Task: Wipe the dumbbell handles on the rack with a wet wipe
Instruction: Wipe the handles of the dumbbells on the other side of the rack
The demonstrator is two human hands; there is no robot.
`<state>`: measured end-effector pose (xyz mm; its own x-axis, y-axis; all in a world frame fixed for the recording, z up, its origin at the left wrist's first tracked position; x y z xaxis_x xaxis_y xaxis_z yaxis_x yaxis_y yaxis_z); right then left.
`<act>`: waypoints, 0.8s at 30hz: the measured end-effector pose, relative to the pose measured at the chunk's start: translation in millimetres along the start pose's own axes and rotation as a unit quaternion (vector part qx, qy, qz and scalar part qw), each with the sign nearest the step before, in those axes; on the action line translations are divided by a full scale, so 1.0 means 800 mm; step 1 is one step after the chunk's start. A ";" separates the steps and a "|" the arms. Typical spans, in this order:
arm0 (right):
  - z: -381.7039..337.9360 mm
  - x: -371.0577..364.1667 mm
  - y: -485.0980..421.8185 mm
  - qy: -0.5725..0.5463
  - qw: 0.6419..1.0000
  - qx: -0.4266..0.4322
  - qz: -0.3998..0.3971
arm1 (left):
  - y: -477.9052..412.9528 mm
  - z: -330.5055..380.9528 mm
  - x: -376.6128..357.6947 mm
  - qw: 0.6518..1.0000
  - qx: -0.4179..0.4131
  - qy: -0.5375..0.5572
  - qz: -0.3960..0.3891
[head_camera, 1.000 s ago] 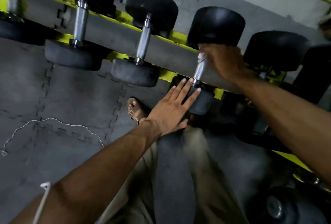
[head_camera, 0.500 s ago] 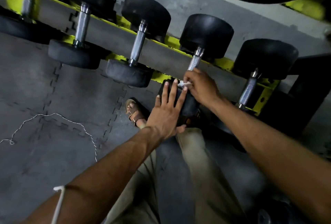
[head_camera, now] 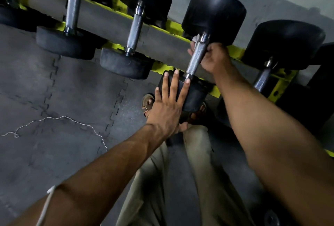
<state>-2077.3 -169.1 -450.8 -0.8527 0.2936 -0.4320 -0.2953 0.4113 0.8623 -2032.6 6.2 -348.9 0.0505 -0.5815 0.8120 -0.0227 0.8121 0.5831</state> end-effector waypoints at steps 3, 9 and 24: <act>0.006 0.008 0.003 0.017 0.999 0.037 0.014 | 0.001 0.000 -0.004 1.000 -0.003 0.002 -0.007; -0.007 0.018 0.008 0.048 0.994 0.091 0.043 | 0.003 0.002 0.001 1.000 -0.002 0.000 -0.012; -0.050 -0.042 0.112 0.684 0.505 0.517 0.097 | 0.002 -0.001 0.000 1.000 -0.002 0.003 -0.024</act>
<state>-2092.7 -176.7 -348.1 -0.5319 -0.1653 0.8305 -0.3693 0.9279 -0.0518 -2032.1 7.8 -348.3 0.0573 -0.6193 0.7831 -0.0163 0.7837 0.6209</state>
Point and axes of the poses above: each hand's wrist, its own y-axis away from the middle knuckle, its own x-axis out of the back of the hand, z = x × y, the point moved 10 cm from there along -y, towards the middle knuckle, and after that the axes turned 5 degrees about -y, right-handed, at the moved point
